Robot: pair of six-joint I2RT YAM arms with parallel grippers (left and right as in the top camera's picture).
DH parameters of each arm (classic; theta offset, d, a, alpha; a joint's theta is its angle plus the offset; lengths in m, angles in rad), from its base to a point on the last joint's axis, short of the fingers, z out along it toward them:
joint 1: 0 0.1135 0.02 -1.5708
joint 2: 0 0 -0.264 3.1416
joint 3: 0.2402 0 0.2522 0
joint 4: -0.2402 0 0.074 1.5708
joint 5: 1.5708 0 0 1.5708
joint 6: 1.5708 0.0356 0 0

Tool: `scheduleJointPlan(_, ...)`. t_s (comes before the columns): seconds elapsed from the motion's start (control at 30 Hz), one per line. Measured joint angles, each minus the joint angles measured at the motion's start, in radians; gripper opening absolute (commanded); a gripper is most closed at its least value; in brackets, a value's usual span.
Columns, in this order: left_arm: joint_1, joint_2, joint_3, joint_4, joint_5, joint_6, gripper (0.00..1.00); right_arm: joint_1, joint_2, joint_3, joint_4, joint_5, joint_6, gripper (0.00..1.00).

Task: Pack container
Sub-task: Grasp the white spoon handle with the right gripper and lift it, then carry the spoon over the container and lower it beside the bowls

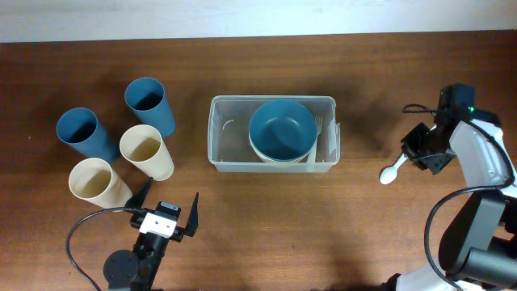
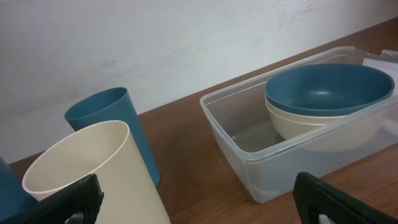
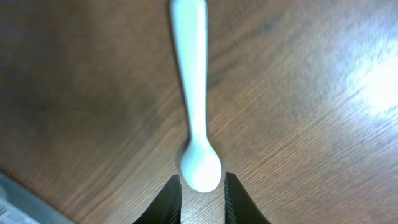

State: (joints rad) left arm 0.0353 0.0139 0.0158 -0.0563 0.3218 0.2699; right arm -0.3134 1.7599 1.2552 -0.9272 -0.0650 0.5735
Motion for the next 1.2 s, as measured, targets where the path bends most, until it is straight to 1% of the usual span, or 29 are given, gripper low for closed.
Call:
scheduleJointPlan(0.2, 0.0, 0.0, 0.0, 0.0, 0.0, 0.0, 1.0, 0.0, 0.0, -0.099, 0.076, 0.0, 0.035, 0.19)
scheduleJointPlan(0.5, 0.0, 0.0, 0.0, 0.0, 0.0, 0.0, 1.0, 0.0, 0.001, -0.192, 0.173, -0.001, 0.048, 0.21)
scheduleJointPlan(0.53, 0.0, 0.0, 0.0, 0.0, 0.0, 0.0, 1.0, 0.0, 0.001, -0.203, 0.186, -0.001, 0.05, 0.22)
scheduleJointPlan(0.57, 0.0, 0.0, 0.0, 0.0, 0.0, 0.0, 1.0, 0.0, 0.001, -0.216, 0.201, -0.002, 0.05, 0.25)
scheduleJointPlan(0.67, 0.0, 0.0, 0.0, 0.0, 0.0, 0.0, 1.0, 0.002, 0.001, -0.247, 0.257, -0.018, 0.042, 0.4)
scheduleJointPlan(0.73, 0.0, 0.0, 0.0, 0.0, 0.0, 0.0, 1.0, 0.009, 0.001, -0.257, 0.294, -0.032, 0.029, 0.48)
scheduleJointPlan(0.8, 0.0, 0.0, 0.0, 0.0, 0.0, 0.0, 1.0, 0.024, 0.001, -0.263, 0.317, -0.043, 0.019, 0.52)
scheduleJointPlan(1.03, 0.0, 0.0, 0.0, 0.0, 0.0, 0.0, 1.0, 0.091, 0.001, -0.266, 0.348, -0.063, 0.007, 0.53)
scheduleJointPlan(1.2, 0.0, 0.0, 0.0, 0.0, 0.0, 0.0, 1.0, 0.1, 0.001, -0.266, 0.36, -0.076, -0.008, 0.52)
